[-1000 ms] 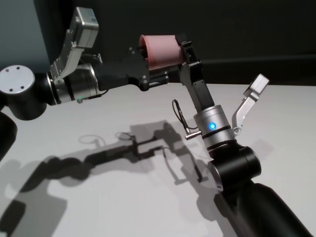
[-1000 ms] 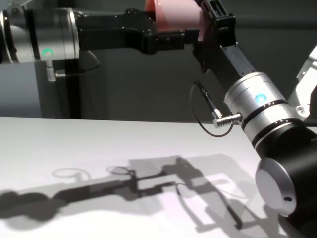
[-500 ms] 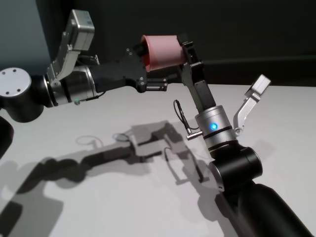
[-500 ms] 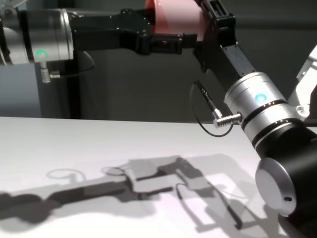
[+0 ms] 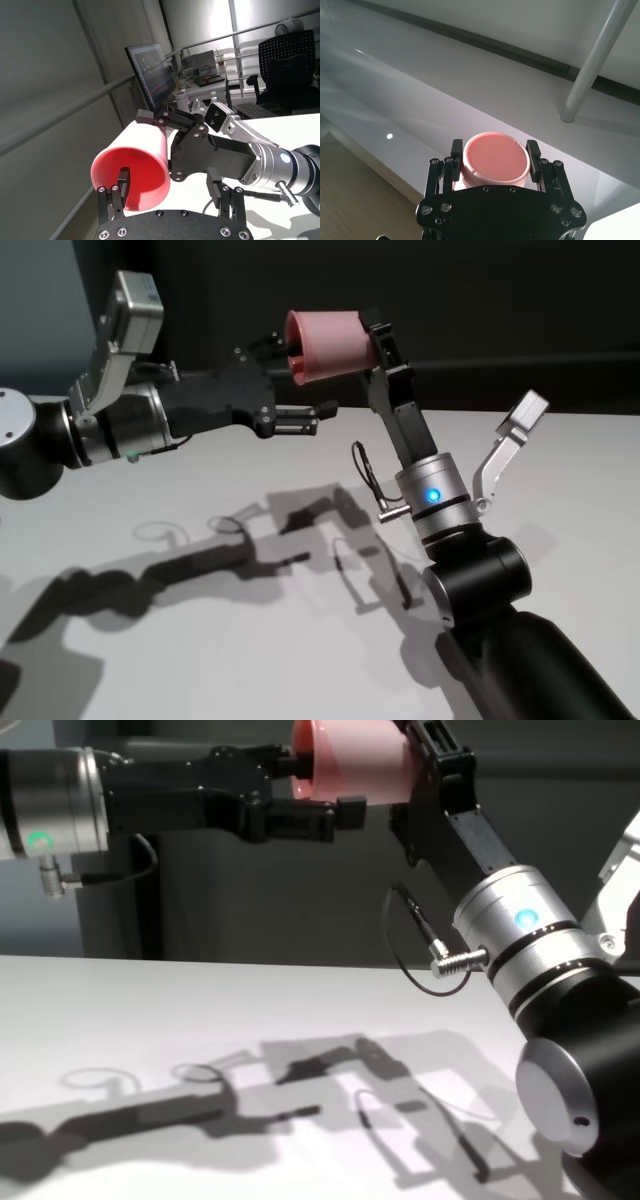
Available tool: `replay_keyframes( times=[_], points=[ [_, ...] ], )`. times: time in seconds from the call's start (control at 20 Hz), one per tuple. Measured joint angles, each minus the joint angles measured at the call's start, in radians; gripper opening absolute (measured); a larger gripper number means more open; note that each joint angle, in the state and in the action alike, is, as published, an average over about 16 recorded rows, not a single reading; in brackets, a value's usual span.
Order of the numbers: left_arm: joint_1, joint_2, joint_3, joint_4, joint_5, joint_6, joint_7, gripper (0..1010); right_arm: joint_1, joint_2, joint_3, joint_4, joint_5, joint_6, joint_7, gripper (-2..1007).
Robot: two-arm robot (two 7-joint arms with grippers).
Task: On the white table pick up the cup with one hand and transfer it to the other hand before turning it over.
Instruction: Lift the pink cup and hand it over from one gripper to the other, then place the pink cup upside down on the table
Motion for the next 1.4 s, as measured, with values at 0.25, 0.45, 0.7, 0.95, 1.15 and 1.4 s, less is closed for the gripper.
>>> replay_keyframes(
  times=[0.25,0.45,0.7,0.95,1.15,1.4],
  points=[
    [0.033,0.034,-0.013,-0.036,-0.003,0.011,0.024,1001,0.000,0.000,0.000,0.000,0.000,0.000,0.000,738],
    [0.071,0.063,-0.031,-0.074,0.001,0.023,0.066,1001,0.000,0.000,0.000,0.000,0.000,0.000,0.000,738],
    [0.135,0.092,-0.068,-0.126,0.012,0.036,0.156,1001,0.000,0.000,0.000,0.000,0.000,0.000,0.000,738],
    [0.215,0.101,-0.121,-0.178,0.028,0.039,0.295,1001,0.000,0.000,0.000,0.000,0.000,0.000,0.000,738],
    [0.283,0.088,-0.171,-0.218,0.046,0.040,0.431,1001,0.000,0.000,0.000,0.000,0.000,0.000,0.000,738],
    [0.360,0.053,-0.227,-0.264,0.074,0.051,0.596,1001,0.000,0.000,0.000,0.000,0.000,0.000,0.000,738]
  ],
)
